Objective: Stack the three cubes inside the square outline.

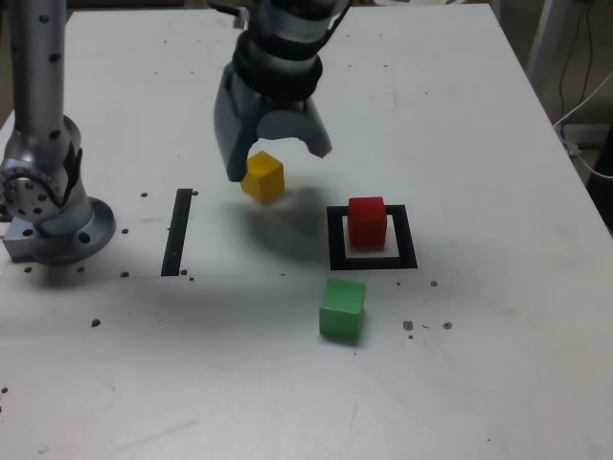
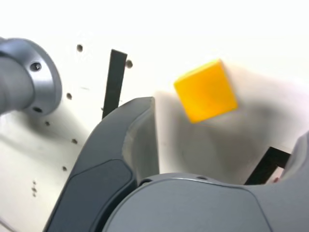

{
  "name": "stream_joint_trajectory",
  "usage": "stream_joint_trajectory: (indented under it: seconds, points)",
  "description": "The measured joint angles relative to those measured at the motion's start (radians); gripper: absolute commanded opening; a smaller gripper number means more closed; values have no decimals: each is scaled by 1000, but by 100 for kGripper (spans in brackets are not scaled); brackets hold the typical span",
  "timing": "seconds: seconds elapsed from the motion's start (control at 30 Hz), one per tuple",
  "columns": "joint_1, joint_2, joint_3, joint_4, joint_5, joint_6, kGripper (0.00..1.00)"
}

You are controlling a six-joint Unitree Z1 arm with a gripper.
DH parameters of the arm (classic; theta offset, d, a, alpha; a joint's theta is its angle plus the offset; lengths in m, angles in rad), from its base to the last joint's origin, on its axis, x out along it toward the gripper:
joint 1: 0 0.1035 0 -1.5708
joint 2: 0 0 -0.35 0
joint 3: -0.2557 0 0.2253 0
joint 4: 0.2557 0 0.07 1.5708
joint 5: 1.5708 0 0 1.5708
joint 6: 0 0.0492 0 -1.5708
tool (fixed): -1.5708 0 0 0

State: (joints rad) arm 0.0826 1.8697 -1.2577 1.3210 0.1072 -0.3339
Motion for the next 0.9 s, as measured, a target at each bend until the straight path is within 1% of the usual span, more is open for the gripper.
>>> stream_joint_trajectory:
  seconds: [0.07,0.17,0.27,0.53,0.67,0.8,0.9]
  points:
    - [19,-6,28,-1,-29,-28,99]
    - [38,-7,40,-21,-69,-32,99]
    - [55,3,43,-46,-97,-33,99]
    - [139,53,50,-96,-132,17,97]
    - [180,74,57,-117,-141,44,95]
    - [212,77,59,-123,-148,65,92]
    - [240,77,61,-123,-160,87,86]
